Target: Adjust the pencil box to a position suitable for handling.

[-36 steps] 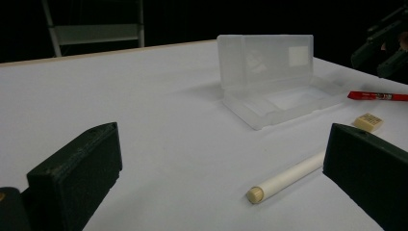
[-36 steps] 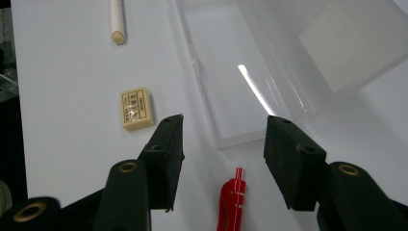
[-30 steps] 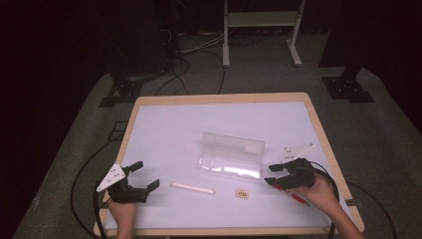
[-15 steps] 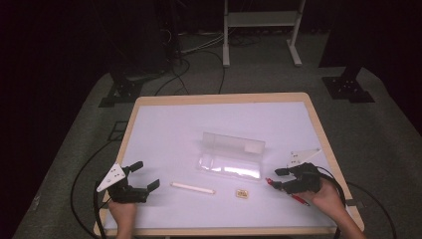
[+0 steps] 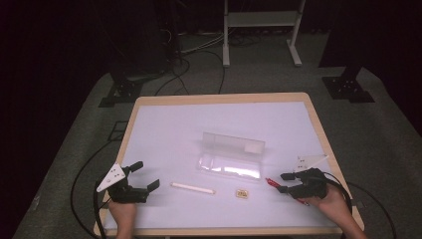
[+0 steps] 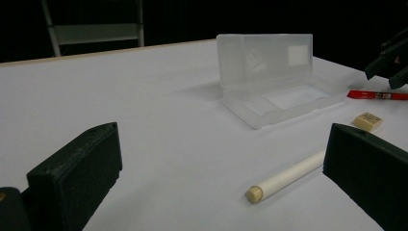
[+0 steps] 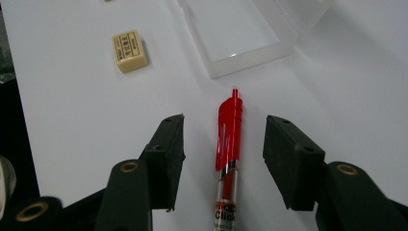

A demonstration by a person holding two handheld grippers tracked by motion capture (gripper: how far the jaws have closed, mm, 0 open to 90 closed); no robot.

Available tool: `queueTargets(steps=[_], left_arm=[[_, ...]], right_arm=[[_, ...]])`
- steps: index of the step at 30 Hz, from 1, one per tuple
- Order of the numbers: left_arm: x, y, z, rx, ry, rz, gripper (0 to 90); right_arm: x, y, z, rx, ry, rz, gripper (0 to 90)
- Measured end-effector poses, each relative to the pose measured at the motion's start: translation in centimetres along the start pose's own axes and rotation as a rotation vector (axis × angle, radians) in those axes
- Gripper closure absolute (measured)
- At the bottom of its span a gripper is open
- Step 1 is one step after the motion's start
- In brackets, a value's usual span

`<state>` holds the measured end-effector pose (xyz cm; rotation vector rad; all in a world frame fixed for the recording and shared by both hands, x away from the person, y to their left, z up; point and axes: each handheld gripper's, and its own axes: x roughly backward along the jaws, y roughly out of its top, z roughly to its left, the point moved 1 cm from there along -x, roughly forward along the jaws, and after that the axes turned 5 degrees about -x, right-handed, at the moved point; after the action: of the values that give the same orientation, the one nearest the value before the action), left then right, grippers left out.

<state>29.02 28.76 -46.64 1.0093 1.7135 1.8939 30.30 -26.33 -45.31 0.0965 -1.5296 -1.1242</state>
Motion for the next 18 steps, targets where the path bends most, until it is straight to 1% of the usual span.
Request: queueTargets(steps=[10, 18], left_arm=[[0.0, 0.0, 0.0, -0.002, 0.001, 0.002, 0.0], [0.0, 0.0, 0.0, -0.004, 0.001, 0.005, 0.0]], right_arm=[[0.2, -1.3, -0.1, -0.004, -0.017, 0.02, 56.0], [0.3, -2.0, -0.2, -0.008, -0.022, 0.027, 62.7]])
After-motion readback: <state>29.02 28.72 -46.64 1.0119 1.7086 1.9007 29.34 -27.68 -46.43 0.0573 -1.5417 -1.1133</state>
